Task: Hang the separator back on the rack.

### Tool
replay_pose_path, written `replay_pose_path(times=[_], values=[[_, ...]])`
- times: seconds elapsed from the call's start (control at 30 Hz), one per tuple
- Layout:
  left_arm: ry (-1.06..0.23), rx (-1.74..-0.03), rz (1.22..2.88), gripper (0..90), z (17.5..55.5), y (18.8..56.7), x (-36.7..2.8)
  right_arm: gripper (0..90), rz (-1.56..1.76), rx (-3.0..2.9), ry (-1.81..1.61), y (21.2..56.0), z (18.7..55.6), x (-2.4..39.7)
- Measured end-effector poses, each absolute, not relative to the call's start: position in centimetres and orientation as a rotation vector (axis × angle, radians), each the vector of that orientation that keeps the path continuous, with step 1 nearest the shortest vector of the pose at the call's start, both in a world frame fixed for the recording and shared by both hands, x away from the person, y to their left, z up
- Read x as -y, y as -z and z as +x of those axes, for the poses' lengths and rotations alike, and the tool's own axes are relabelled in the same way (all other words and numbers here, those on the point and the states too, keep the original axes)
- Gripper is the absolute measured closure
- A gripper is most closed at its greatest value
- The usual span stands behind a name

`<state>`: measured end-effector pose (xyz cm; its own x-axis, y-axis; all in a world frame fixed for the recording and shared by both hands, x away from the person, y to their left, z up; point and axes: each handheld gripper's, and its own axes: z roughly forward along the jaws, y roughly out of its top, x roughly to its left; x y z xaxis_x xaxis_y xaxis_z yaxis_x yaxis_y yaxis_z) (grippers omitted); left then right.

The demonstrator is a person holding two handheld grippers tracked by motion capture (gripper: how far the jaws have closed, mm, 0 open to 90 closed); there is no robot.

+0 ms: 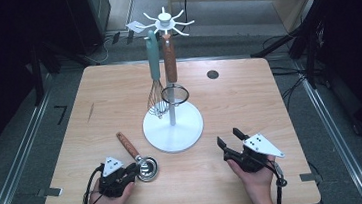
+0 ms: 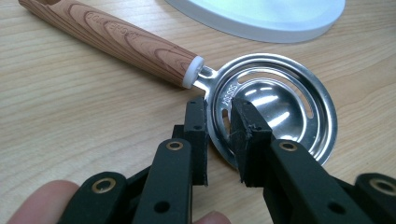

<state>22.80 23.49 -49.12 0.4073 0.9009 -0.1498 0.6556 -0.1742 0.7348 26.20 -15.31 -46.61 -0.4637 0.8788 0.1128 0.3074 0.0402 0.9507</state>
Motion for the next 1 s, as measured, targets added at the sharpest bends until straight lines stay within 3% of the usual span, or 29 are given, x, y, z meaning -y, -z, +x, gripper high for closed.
replay_pose_path(times=[0.23, 0.77, 1.0], values=[[-0.387, -1.323, 1.907, 76.0, 22.3, 49.2, -22.3, 34.4, 1.153, -1.87, -1.47, 46.6, 25.4, 13.2], [-0.33, -1.252, 1.92, 71.6, 21.2, 49.4, -18.7, 54.2, 1.096, -1.941, -1.531, 46.9, 23.9, 10.1], [-0.334, -1.227, 1.863, 61.8, 21.1, 48.9, -19.0, 65.7, 1.038, -1.983, -1.547, 47.3, 23.4, 9.4]])
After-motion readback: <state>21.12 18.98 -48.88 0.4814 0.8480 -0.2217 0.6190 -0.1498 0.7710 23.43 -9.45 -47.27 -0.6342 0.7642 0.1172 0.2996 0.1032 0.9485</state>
